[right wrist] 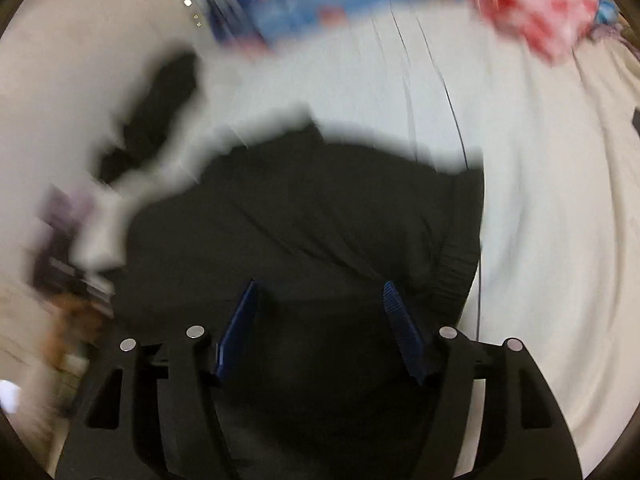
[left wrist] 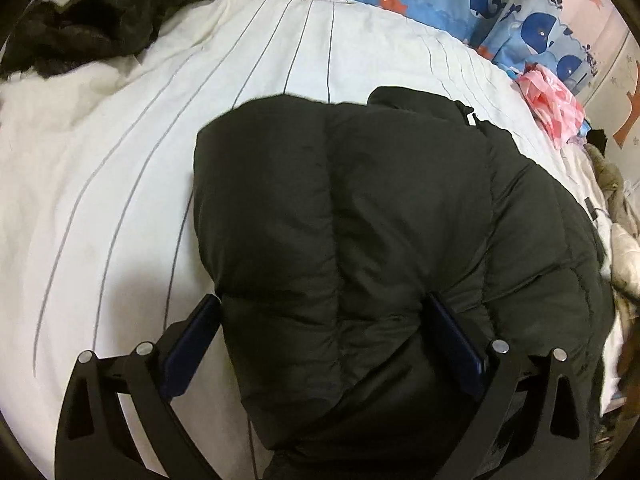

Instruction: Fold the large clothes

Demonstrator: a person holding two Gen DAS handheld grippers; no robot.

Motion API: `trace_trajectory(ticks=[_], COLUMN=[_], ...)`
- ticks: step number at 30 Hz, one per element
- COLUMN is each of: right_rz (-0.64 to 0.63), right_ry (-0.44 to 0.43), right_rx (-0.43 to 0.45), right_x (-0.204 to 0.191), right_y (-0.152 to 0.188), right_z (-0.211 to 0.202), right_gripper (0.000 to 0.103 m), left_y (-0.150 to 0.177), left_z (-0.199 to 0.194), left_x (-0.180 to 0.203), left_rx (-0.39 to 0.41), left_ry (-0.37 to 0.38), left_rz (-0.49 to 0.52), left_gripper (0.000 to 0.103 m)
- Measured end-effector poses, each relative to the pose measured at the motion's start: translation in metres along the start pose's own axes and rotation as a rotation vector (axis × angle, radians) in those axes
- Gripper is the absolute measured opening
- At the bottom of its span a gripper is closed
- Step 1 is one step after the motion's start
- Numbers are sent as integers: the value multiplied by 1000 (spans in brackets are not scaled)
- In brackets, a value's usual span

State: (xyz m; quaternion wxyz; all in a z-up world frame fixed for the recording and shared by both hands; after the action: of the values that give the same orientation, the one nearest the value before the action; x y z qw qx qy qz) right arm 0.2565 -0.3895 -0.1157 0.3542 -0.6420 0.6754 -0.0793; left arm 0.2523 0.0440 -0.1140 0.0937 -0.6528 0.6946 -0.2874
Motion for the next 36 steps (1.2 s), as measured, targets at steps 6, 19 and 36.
trace_trajectory(ticks=[6, 19, 36], right_rz=[91, 448, 528], right_ry=[-56, -534, -838], right_rx=[51, -104, 127], right_x=[25, 24, -22], right_y=[17, 252, 275], right_z=[-20, -168, -186], right_gripper=[64, 94, 15], left_y=[25, 274, 284], left_z=[-67, -165, -206], left_x=[-25, -73, -41], left_rx=[21, -221, -55], left_ry=[45, 448, 402], left_rz=[5, -84, -262], left_gripper=[96, 96, 18])
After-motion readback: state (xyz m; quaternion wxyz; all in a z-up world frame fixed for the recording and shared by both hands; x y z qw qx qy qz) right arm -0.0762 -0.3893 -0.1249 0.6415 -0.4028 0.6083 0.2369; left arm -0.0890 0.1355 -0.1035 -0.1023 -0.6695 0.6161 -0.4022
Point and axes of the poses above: each gripper's, at about its wrist camera, not at the fingertips, and z roughly the way its jaws point, x to its right, y to its underside, the point moved 4 cm from there along z, roughly the way its jaws point, and after that the axes turned 3 degrees about x, right-handed, at the moved point
